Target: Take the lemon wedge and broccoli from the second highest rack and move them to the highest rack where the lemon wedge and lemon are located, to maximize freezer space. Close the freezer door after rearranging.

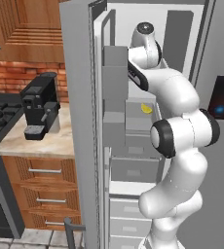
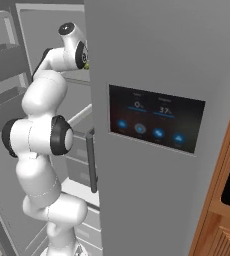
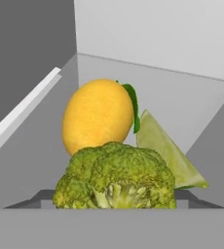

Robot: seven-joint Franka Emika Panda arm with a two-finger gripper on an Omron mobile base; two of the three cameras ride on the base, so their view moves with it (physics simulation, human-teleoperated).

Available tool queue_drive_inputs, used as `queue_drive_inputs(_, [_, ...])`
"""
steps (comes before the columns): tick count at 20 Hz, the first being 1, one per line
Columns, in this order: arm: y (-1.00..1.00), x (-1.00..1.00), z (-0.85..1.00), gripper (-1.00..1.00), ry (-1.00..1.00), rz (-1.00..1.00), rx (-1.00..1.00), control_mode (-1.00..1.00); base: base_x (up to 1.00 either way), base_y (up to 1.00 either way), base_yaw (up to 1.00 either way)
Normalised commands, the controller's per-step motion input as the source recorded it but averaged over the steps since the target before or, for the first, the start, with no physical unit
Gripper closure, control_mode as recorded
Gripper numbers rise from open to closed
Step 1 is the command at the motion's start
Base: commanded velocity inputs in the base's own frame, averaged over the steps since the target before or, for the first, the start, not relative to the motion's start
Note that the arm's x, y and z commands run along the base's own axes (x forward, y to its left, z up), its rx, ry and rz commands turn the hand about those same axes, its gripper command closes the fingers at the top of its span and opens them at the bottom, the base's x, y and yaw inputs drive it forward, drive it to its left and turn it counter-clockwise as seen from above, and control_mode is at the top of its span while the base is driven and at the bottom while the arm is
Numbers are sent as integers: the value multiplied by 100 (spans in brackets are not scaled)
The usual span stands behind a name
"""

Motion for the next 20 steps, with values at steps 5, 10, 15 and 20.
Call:
queue_drive_inputs(5, [0,6,-79,-100,3,0,0,-100,0,0,0])
queue_drive_inputs(10, [-4,1,-51,-100,3,0,6,-100,0,0,0])
queue_drive_inputs(15, [0,-4,-25,-100,1,0,2,-100,0,0,0])
queue_drive_inputs(20, [0,-33,-3,-100,0,0,0,-100,0,0,0])
